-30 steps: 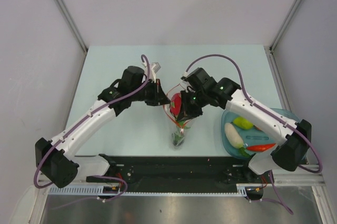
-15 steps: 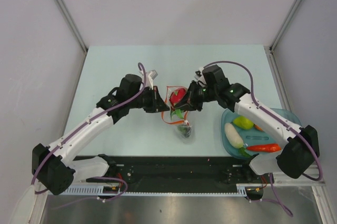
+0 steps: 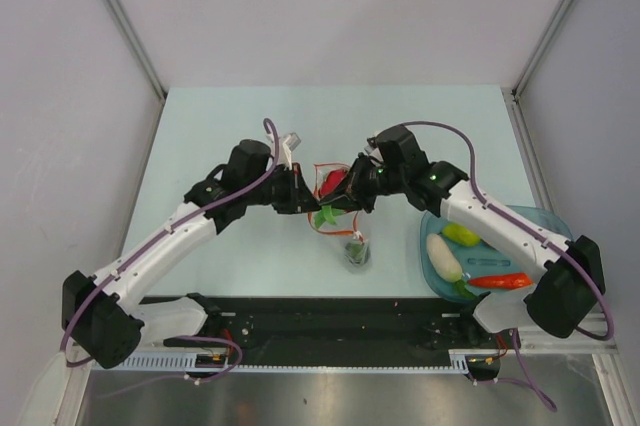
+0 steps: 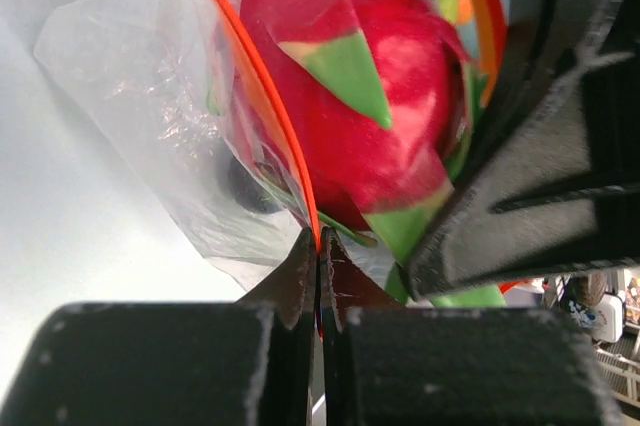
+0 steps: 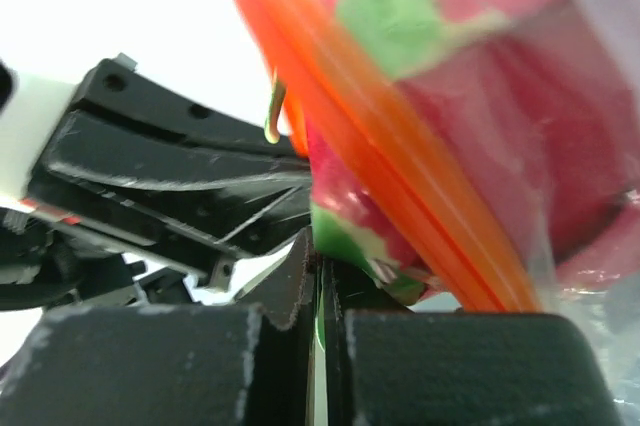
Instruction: Open the zip-top bag and remove the fake food
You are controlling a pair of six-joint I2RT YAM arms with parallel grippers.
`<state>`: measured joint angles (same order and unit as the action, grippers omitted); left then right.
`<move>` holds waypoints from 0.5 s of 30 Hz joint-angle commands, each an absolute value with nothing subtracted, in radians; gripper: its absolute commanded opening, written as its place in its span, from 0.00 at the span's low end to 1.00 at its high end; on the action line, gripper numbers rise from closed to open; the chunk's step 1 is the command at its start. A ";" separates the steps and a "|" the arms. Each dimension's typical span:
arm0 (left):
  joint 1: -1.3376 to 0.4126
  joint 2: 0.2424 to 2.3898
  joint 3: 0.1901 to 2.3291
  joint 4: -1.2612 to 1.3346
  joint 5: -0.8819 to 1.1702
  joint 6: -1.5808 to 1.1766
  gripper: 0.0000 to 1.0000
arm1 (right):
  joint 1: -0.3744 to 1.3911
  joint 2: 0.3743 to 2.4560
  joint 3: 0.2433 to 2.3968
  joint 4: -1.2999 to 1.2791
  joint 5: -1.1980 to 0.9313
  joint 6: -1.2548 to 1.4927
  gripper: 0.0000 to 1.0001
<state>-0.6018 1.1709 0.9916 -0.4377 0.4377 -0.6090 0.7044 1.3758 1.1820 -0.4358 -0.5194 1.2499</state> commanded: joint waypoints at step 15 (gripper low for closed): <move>-0.607 1.160 1.146 -0.517 0.302 -0.440 0.00 | 0.781 1.063 1.206 -0.170 -0.736 1.374 0.00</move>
<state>-0.6273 1.1309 1.1107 -0.4683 0.4404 -0.5377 0.7422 1.1500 1.1427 -0.4076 -0.4984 1.3251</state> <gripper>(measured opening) 0.005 0.010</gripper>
